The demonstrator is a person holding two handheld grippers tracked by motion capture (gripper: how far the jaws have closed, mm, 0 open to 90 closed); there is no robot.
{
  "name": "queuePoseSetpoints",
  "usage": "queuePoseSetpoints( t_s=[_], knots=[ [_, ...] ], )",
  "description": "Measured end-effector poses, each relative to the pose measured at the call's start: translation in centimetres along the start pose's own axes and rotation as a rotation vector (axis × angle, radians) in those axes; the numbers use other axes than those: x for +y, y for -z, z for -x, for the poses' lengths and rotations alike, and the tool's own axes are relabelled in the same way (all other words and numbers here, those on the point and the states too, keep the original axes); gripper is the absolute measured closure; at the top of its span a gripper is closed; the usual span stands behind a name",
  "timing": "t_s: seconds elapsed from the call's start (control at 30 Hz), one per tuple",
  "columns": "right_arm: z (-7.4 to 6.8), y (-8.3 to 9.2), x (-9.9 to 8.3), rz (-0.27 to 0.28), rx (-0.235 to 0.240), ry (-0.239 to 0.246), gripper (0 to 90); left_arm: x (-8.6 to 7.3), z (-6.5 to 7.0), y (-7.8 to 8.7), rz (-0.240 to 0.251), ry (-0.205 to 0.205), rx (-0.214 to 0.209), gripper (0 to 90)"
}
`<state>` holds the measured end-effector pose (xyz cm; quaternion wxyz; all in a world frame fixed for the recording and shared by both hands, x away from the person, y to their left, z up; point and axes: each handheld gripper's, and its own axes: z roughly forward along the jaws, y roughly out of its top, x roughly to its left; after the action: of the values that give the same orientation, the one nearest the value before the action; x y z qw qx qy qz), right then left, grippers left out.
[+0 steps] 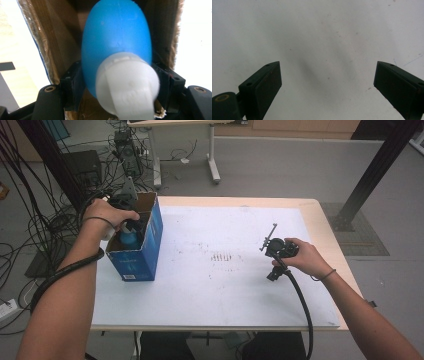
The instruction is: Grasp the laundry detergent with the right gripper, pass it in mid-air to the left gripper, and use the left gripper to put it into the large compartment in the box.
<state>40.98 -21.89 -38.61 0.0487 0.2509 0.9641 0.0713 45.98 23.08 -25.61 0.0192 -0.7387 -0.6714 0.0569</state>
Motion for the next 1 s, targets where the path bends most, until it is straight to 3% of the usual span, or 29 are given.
queuePoseSetpoints(
  t_s=[0.37, 0.7, 0.83, 1.0],
  knots=[
    [0.0, 0.2, 0.3, -0.003, -0.008, 0.009, 7.5, -0.8, 0.6, 2.6, 0.029, -0.011, -0.009, 30.5],
    [0.0, 1.0, 0.5, 0.004, -0.018, 0.003, 7.6, -1.4, 1.1, 5.1, 0.052, -0.023, 0.021, 24.4],
    [-0.1, 1.2, 0.7, 0.007, -0.019, 0.005, 7.6, -1.7, 1.6, 5.8, 0.051, -0.026, 0.046, 18.6],
    [-0.2, 1.2, 0.9, 0.011, -0.012, 0.005, 7.5, -2.3, 2.7, 6.6, 0.065, -0.044, 0.038, 10.6]
  ],
)
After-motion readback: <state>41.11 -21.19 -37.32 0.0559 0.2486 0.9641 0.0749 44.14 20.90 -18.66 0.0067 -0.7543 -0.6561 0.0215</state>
